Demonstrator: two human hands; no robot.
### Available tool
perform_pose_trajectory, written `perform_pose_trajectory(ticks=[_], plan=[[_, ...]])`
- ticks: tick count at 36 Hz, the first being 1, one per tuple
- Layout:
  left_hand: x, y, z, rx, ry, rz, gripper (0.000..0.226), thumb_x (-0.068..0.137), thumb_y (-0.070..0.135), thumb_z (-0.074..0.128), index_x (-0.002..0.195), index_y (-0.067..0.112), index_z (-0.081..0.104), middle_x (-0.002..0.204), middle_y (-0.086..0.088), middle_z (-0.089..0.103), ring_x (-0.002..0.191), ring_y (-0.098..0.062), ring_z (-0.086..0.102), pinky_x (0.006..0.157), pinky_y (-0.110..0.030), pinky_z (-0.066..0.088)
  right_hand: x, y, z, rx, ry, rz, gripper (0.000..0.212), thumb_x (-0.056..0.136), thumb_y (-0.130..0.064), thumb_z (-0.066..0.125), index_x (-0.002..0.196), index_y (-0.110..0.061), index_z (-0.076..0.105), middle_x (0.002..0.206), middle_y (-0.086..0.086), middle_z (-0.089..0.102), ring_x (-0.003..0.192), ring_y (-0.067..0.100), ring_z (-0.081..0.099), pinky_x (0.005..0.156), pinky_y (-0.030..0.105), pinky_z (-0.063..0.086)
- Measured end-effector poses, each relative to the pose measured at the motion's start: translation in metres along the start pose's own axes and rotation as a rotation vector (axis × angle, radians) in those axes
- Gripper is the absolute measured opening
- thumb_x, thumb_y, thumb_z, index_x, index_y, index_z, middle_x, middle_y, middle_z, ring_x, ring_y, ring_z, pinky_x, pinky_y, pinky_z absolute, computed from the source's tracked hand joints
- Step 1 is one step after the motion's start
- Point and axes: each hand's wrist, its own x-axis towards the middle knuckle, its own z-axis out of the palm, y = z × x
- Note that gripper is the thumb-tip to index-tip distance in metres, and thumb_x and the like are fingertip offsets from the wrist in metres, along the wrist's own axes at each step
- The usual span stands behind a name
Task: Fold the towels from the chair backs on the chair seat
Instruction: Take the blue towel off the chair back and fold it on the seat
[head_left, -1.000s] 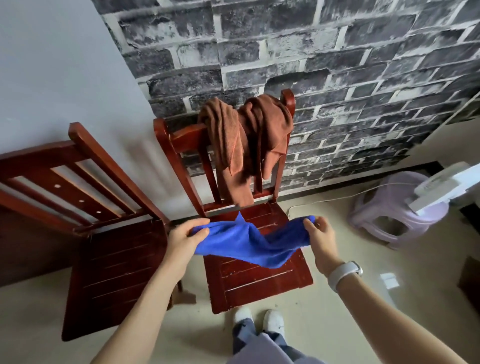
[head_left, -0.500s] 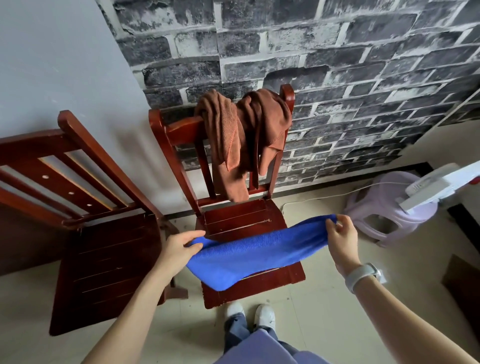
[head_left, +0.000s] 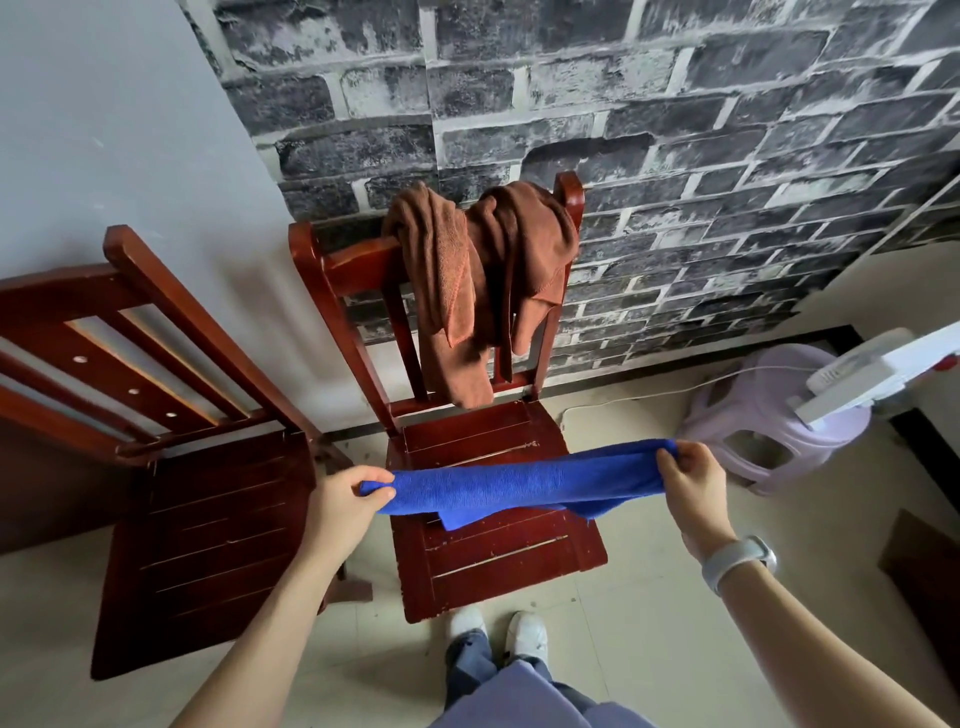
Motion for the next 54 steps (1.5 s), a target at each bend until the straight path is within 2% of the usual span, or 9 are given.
perform_pose_trajectory(ticks=[5, 9, 17, 22, 31, 38, 43, 49, 54], plan=[[0.002, -0.009, 0.0, -0.074, -0.03, -0.137, 0.031, 0.074, 0.003, 0.071, 0.103, 0.014, 0.069, 0.098, -0.002, 0.067, 0.098, -0.016, 0.059, 0.094, -0.03, 0.044, -0.004, 0.001, -0.008, 0.036, -0.078, 0.002, 0.022, 0.089, -0.005, 0.055, 0.11, -0.011, 0.05, 0.086, 0.007, 0.059, 0.081, 0.024, 0.055, 0.072, 0.035, 0.046], [0.0, -0.014, -0.003, -0.11, -0.109, -0.197, 0.023, 0.075, 0.002, 0.071, 0.087, 0.021, 0.071, 0.09, -0.004, 0.068, 0.081, -0.017, 0.059, 0.077, -0.026, 0.047, 0.003, 0.011, -0.015, -0.145, -0.174, -0.064, 0.018, 0.088, -0.001, 0.052, 0.098, -0.008, 0.066, 0.092, 0.01, 0.065, 0.09, 0.026, 0.058, 0.079, 0.034, 0.044], [0.0, -0.016, -0.008, 0.246, -0.246, -0.091, 0.016, 0.072, 0.002, 0.07, 0.083, 0.014, 0.073, 0.078, 0.001, 0.068, 0.077, -0.013, 0.061, 0.062, -0.012, 0.039, 0.016, 0.013, -0.026, -0.341, -0.523, 0.021, 0.012, 0.083, -0.003, 0.061, 0.086, -0.012, 0.068, 0.09, 0.009, 0.065, 0.08, 0.022, 0.054, 0.073, 0.028, 0.043], [0.001, -0.013, -0.007, 0.469, -0.187, 0.043, 0.01, 0.076, 0.01, 0.068, 0.083, 0.015, 0.072, 0.087, 0.0, 0.054, 0.083, -0.015, 0.052, 0.072, -0.022, 0.034, 0.019, 0.018, -0.027, -0.541, -0.669, 0.015, 0.021, 0.079, -0.004, 0.064, 0.098, -0.013, 0.065, 0.091, 0.007, 0.061, 0.082, 0.021, 0.054, 0.068, 0.022, 0.042], [0.027, 0.023, -0.006, 0.447, 0.133, 0.179, 0.006, 0.087, 0.018, 0.058, 0.091, 0.013, 0.057, 0.09, 0.001, 0.052, 0.083, -0.02, 0.053, 0.066, -0.032, 0.039, 0.043, -0.006, -0.007, -0.692, -0.269, -0.347, 0.013, 0.083, -0.009, 0.061, 0.093, -0.007, 0.069, 0.101, 0.013, 0.059, 0.101, 0.034, 0.05, 0.087, 0.036, 0.041], [0.041, 0.053, -0.027, 0.257, 0.377, 0.351, 0.005, 0.089, 0.011, 0.056, 0.093, 0.008, 0.055, 0.083, 0.0, 0.056, 0.074, -0.02, 0.048, 0.067, -0.031, 0.035, 0.047, -0.054, 0.003, -0.572, -0.025, -0.482, 0.015, 0.088, -0.011, 0.055, 0.099, -0.004, 0.063, 0.098, 0.013, 0.065, 0.097, 0.034, 0.054, 0.078, 0.041, 0.045], [0.038, 0.048, -0.032, 0.24, 0.372, 0.394, 0.007, 0.085, 0.003, 0.057, 0.089, 0.008, 0.058, 0.087, -0.004, 0.059, 0.075, -0.018, 0.05, 0.07, -0.03, 0.037, 0.042, -0.055, 0.005, -0.509, -0.027, -0.534, 0.014, 0.088, -0.002, 0.052, 0.099, 0.0, 0.061, 0.096, 0.016, 0.064, 0.093, 0.036, 0.056, 0.076, 0.039, 0.044], [0.023, 0.039, -0.036, 0.062, 0.317, 0.37, 0.01, 0.084, 0.0, 0.059, 0.087, 0.009, 0.059, 0.078, 0.001, 0.058, 0.067, -0.004, 0.051, 0.063, -0.004, 0.035, 0.035, -0.048, -0.006, -0.382, -0.118, -0.514, 0.016, 0.089, 0.004, 0.048, 0.1, 0.004, 0.058, 0.087, 0.014, 0.061, 0.077, 0.029, 0.055, 0.072, 0.031, 0.038], [0.021, 0.03, -0.033, -0.039, 0.225, 0.324, 0.012, 0.087, 0.001, 0.056, 0.088, 0.013, 0.058, 0.078, 0.005, 0.059, 0.07, 0.005, 0.055, 0.064, -0.003, 0.037, 0.029, -0.046, -0.009, -0.296, -0.155, -0.494, 0.016, 0.093, -0.001, 0.043, 0.101, -0.001, 0.056, 0.086, 0.006, 0.056, 0.078, 0.025, 0.052, 0.074, 0.031, 0.036]])
